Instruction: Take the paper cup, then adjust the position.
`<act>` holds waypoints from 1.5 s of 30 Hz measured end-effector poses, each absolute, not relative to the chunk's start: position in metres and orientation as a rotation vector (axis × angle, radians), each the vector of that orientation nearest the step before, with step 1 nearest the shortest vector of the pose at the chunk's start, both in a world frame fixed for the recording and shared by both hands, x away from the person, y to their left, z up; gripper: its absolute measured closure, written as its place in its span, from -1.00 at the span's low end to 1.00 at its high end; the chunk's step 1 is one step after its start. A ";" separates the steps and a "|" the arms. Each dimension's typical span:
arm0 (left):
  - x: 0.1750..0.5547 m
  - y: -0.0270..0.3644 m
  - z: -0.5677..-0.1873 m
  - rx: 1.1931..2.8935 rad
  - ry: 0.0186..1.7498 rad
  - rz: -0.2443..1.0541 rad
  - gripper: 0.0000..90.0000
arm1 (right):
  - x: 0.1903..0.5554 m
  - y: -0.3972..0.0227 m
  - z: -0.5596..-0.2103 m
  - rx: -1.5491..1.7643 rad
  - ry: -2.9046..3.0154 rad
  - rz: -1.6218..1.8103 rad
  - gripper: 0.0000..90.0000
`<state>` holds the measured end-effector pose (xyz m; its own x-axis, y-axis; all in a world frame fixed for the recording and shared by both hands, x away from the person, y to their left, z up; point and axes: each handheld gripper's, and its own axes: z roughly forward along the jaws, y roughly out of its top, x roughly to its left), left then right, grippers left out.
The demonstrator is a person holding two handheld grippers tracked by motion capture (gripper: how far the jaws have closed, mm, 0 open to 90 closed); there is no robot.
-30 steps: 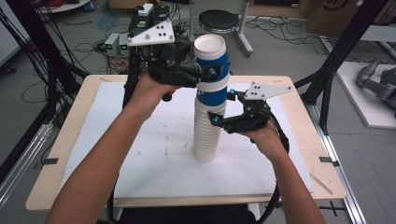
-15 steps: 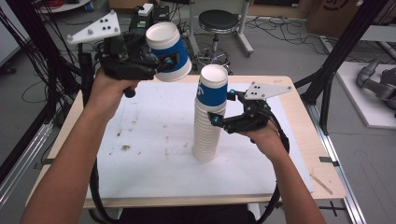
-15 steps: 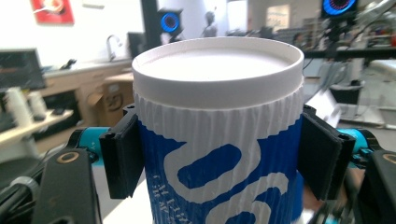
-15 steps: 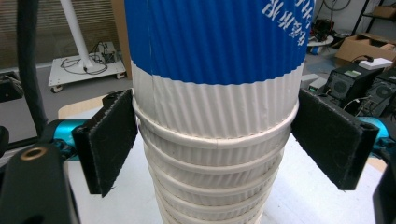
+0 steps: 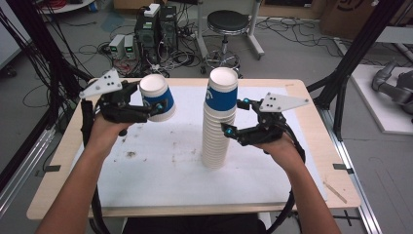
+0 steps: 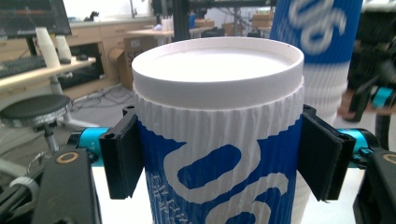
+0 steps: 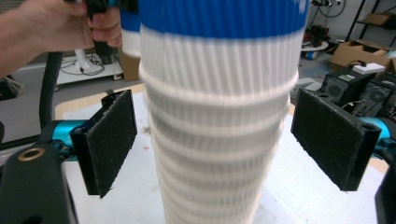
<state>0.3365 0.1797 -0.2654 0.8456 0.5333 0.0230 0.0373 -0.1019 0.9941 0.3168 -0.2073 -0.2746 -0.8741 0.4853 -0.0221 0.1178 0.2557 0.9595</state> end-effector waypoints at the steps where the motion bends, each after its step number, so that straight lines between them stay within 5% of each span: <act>1: 0.335 0.181 -0.275 1.634 0.464 0.430 -0.42 | 0.315 -0.210 -0.277 0.554 2.215 1.657 -0.68; 14: 0.313 0.178 -0.352 1.661 0.529 0.376 -0.42 | 0.291 -0.245 -0.339 0.681 2.203 1.558 -0.68; 25: 0.311 0.165 -0.362 1.664 0.534 0.366 -0.43 | 0.285 -0.255 -0.371 0.760 2.175 1.522 -0.68; 45: 0.303 0.153 -0.362 1.652 0.476 0.307 -0.43 | 0.274 -0.243 -0.371 0.711 2.206 1.577 -0.68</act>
<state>0.3030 0.1525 -0.3624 0.8764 0.4761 -0.0726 0.1295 -0.0879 0.9877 0.2741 -0.2426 -0.3711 -0.8184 0.5744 0.0164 0.2013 0.2598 0.9445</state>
